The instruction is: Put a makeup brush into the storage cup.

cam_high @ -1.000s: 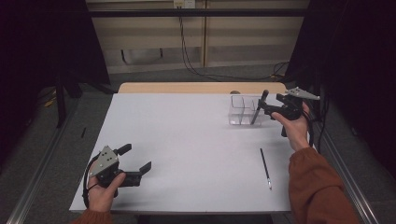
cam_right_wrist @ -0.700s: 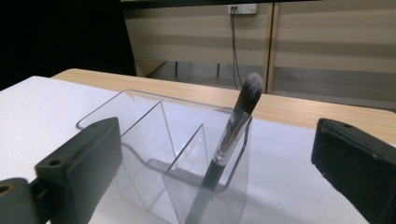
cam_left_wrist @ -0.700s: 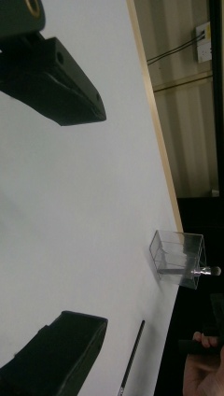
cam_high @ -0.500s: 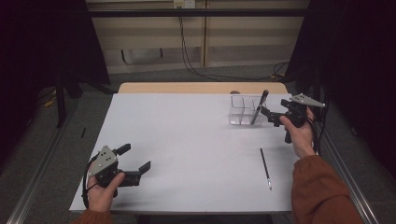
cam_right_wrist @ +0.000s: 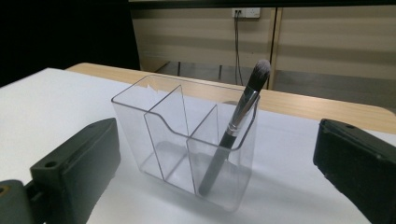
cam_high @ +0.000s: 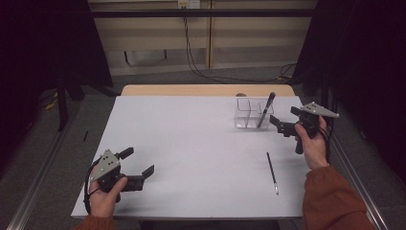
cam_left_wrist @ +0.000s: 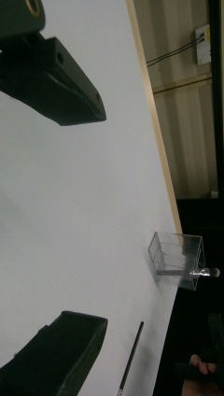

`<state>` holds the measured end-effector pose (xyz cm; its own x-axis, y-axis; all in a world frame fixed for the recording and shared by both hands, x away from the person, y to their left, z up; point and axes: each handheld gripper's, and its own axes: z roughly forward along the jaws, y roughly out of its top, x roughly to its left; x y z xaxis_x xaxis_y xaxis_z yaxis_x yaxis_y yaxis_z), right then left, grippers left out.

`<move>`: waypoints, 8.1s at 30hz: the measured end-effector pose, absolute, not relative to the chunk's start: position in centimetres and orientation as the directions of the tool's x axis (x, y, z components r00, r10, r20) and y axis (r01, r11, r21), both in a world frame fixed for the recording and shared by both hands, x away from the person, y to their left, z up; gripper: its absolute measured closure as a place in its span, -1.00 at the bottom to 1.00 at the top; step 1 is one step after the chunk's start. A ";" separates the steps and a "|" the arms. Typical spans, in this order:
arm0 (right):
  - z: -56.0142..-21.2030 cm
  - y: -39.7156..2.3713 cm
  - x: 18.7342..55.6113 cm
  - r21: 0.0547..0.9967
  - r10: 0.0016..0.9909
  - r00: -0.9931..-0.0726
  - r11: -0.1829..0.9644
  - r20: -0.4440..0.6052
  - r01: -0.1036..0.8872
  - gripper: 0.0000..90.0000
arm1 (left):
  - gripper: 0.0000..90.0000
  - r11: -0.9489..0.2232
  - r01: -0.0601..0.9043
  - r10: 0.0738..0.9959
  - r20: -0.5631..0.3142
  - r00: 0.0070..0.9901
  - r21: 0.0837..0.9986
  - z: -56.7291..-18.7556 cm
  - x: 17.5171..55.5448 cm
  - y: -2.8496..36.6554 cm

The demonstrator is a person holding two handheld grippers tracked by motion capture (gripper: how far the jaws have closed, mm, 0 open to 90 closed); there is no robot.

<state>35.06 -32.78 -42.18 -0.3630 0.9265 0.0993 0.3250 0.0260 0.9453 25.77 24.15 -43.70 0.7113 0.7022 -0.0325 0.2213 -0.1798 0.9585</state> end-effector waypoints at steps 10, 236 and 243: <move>-42.6 -33.1 32.8 0.944 0.920 -0.373 0.012 0.119 0.331 -1.00 | -0.92 -0.177 0.212 0.704 -0.027 0.709 0.961 -43.6 25.6 24.1; -41.7 -29.0 28.8 0.453 0.855 -0.481 0.356 0.194 0.817 0.93 | -0.93 -0.179 0.225 0.716 -0.030 0.697 0.958 -43.7 24.7 25.1; -41.2 -29.5 28.3 0.591 0.851 -0.487 0.293 0.198 0.752 0.93 | -0.93 -0.177 0.226 0.719 -0.031 0.695 0.958 -43.7 24.7 25.2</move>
<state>28.26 -29.51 -41.19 -0.4873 0.8506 0.1977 0.7517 0.2934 0.5906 24.73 25.19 -43.66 0.6947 0.7186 -0.0312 0.2256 -0.1766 0.9581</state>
